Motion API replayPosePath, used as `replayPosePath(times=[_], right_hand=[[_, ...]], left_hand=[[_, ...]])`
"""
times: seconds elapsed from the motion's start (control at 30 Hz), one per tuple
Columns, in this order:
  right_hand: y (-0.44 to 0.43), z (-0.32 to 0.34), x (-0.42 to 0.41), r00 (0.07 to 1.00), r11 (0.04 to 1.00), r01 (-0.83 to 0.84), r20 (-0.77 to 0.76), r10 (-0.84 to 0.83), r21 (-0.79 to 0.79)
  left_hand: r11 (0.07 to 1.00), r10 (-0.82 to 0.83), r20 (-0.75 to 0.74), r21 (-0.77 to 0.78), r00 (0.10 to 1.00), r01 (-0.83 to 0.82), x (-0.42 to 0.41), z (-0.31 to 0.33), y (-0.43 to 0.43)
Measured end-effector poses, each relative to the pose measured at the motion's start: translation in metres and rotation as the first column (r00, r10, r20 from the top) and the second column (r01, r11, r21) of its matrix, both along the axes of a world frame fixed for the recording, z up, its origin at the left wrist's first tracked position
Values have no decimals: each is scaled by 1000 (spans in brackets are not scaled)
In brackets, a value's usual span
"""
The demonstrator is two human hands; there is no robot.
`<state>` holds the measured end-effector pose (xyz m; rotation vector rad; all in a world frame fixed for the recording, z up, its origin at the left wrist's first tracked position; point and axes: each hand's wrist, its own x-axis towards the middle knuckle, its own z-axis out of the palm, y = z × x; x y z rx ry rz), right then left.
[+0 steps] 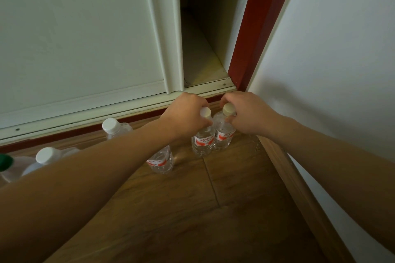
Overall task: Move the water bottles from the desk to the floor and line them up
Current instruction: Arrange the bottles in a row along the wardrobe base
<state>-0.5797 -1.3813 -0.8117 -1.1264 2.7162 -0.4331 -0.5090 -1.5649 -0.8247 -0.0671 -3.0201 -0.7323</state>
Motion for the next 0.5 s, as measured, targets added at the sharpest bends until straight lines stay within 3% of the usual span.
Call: replayPosePath(times=[0.5], right_hand=[[-3,-3,-4,1000,1000,24,-4,-24,-6]], left_hand=[[1000,-14,-34,5,999,14,-3,-2,-2]])
